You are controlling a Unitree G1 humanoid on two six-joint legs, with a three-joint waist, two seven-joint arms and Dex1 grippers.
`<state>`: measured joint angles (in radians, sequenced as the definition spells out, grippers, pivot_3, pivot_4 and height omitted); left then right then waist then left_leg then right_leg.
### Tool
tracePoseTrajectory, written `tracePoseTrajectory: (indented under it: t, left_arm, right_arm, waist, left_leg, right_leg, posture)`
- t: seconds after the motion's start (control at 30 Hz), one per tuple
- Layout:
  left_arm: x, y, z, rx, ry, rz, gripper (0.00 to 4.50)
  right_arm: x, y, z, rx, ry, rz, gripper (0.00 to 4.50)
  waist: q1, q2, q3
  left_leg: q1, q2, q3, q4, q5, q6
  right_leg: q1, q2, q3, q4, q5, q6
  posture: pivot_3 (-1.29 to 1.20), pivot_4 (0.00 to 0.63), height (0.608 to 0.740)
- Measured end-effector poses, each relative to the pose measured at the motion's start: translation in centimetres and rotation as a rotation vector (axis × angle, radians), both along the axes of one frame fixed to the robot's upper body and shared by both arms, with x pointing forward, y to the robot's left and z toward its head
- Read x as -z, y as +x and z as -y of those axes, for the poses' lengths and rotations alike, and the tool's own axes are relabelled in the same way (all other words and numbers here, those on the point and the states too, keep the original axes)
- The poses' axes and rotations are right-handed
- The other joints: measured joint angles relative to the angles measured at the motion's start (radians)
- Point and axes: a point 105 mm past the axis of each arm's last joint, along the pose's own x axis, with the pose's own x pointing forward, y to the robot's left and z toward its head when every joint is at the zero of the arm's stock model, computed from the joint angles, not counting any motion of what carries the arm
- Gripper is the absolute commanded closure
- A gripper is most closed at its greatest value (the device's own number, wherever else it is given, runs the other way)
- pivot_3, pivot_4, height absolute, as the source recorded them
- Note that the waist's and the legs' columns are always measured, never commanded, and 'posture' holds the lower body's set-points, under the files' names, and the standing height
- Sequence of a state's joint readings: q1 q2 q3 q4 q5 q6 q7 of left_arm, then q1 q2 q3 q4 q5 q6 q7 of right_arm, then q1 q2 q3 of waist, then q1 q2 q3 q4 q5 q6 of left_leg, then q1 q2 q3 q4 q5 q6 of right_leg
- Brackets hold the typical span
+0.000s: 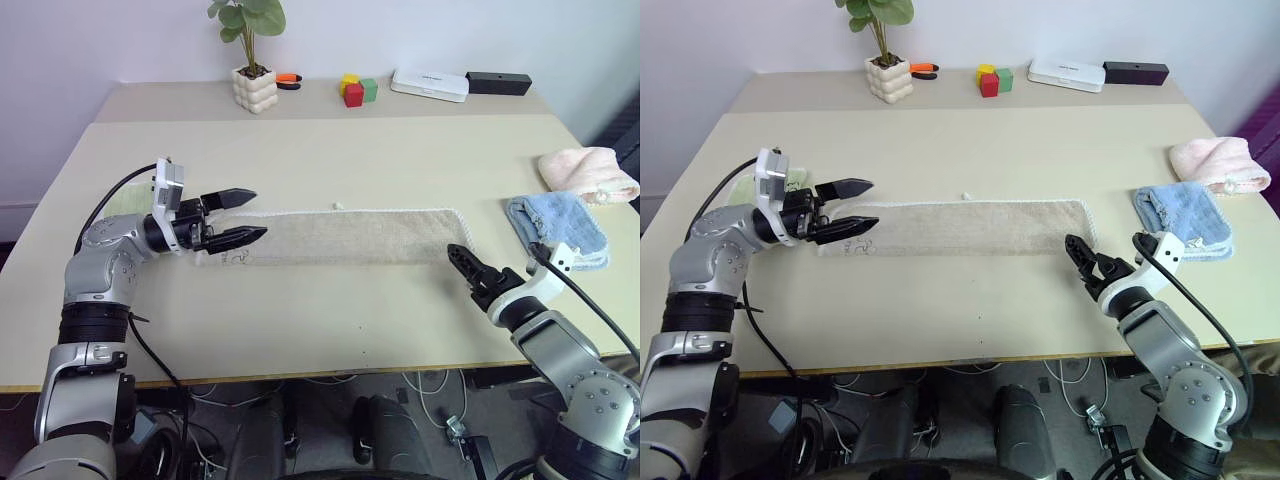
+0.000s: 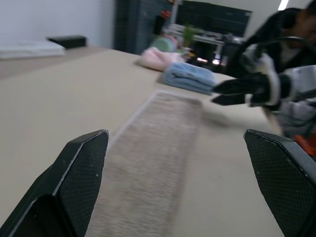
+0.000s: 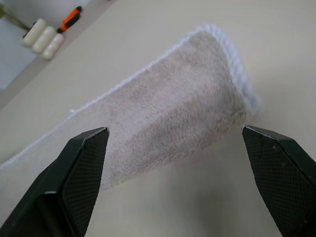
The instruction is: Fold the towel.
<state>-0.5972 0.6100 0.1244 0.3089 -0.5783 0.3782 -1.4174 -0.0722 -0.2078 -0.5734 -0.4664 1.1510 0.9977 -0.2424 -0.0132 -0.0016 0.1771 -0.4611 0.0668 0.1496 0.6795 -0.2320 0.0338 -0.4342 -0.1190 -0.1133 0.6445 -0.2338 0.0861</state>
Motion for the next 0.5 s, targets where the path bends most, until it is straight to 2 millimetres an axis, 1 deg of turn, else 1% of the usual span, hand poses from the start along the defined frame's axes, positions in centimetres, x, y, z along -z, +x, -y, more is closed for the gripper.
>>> tracePoseTrajectory:
  t: [0.1,0.17,0.23,0.27,0.33,0.43,0.5]
  left_arm:
    - [0.1,-0.4,0.5,0.031,0.006,-0.023,0.0]
    - [0.0,-0.5,0.7,0.033,0.009,-0.021,0.0]
    - [0.0,-0.6,0.8,0.031,0.006,-0.022,0.0]
    - [0.1,-0.7,0.8,0.028,0.004,-0.025,0.0]
    - [0.4,-1.1,0.6,0.019,0.003,-0.04,0.0]
    - [0.4,-1.5,0.4,0.002,-0.002,-0.033,0.0]
    - [0.2,-1.6,0.2,-0.013,0.005,-0.03,0.0]
  right_arm:
    - [-0.5,0.6,0.2,0.036,0.032,-0.005,0.12]
    - [0.0,1.2,0.5,0.081,0.1,-0.036,0.12]
    - [1.1,1.3,0.8,0.102,0.136,-0.084,0.12]
    - [1.2,1.4,0.8,0.102,0.147,-0.086,0.12]
    - [0.9,2.3,0.8,0.097,0.175,-0.082,0.12]
    - [0.8,3.3,0.6,0.099,0.209,-0.08,0.12]
    - [0.7,3.8,0.4,0.096,0.225,-0.075,0.64]
  waist:
    - [0.0,0.0,0.0]
    - [0.001,0.0,0.0]
    - [0.0,0.0,0.0]
    - [-0.001,0.0,0.0]
    - [-0.005,0.0,0.0]
    - [-0.006,0.0,0.0]
    - [-0.004,0.0,0.0]
  left_leg:
    - [0.0,0.0,0.0,0.0,0.0,0.0]
    - [0.0,0.0,0.0,0.0,0.0,0.0]
    - [0.0,0.0,0.0,0.0,0.0,0.0]
    - [0.0,0.0,0.0,0.0,0.0,0.0]
    - [0.0,0.0,0.0,0.0,0.0,0.0]
    - [0.0,0.0,0.0,0.0,0.0,0.0]
    - [0.0,0.0,0.0,0.0,0.0,0.0]
  right_leg:
    - [0.0,0.0,0.0,0.0,0.0,0.001]
    - [0.0,0.0,0.0,0.0,0.0,0.001]
    - [0.0,0.0,0.0,0.0,0.0,0.001]
    - [0.0,0.0,0.0,-0.001,0.001,0.001]
    - [0.0,0.0,0.0,-0.001,0.001,0.001]
    - [0.0,0.001,0.0,0.0,0.001,0.001]
    - [0.0,0.001,0.0,0.0,0.001,0.001]
  posture:
    - [0.0,0.15,0.74]
    - [0.0,0.15,0.74]
    - [0.0,0.15,0.74]
    - [0.0,0.15,0.74]
    - [0.0,0.15,0.74]
    - [0.0,0.15,0.74]
    - [0.0,0.15,0.74]
